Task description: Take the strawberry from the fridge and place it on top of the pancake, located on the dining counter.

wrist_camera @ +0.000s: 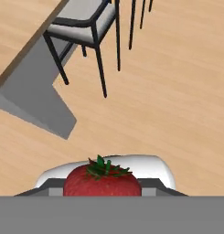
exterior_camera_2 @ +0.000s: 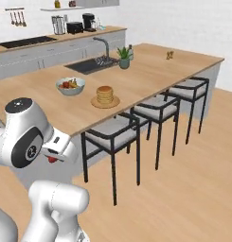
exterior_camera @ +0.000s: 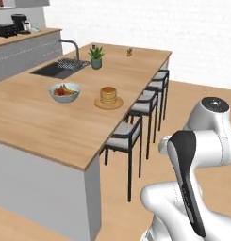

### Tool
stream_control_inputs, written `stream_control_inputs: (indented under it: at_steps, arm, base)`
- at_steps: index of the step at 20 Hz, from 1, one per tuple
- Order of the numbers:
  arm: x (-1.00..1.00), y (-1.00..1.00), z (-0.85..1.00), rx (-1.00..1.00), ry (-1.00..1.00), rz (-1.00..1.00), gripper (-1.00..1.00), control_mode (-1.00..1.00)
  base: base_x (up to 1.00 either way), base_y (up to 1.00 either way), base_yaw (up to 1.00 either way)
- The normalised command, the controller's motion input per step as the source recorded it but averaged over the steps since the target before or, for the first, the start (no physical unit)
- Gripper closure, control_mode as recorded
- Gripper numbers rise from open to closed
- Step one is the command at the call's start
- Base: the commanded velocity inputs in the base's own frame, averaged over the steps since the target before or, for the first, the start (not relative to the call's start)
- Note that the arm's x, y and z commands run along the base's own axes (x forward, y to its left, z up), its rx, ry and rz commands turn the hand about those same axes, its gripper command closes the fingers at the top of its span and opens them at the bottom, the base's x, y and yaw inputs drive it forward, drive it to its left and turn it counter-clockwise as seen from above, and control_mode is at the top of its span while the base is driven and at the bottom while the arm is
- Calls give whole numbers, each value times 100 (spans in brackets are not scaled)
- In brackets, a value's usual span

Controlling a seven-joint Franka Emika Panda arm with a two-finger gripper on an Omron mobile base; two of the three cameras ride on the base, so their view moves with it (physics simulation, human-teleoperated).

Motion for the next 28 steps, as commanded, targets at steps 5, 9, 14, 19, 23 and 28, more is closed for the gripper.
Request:
stream_control_inputs:
  at_steps: [5, 9, 14, 19, 23, 28]
  arm:
    - [0, 0, 0, 0, 0, 0, 100, 100]
    - [0, 0, 0, 0, 0, 0, 100, 100]
    - [0, 0, 0, 0, 0, 0, 100, 100]
    - [0, 0, 0, 0, 0, 0, 100, 100]
    - [0, 0, 0, 0, 0, 0, 100, 100]
    - [0, 0, 0, 0, 0, 0, 100, 100]
  base:
    - [58, -100, 59]
    - [29, -100, 66]
    - [17, -100, 68]
    - [9, -100, 65]
    - [1, -100, 63]
    - [0, -99, 54]
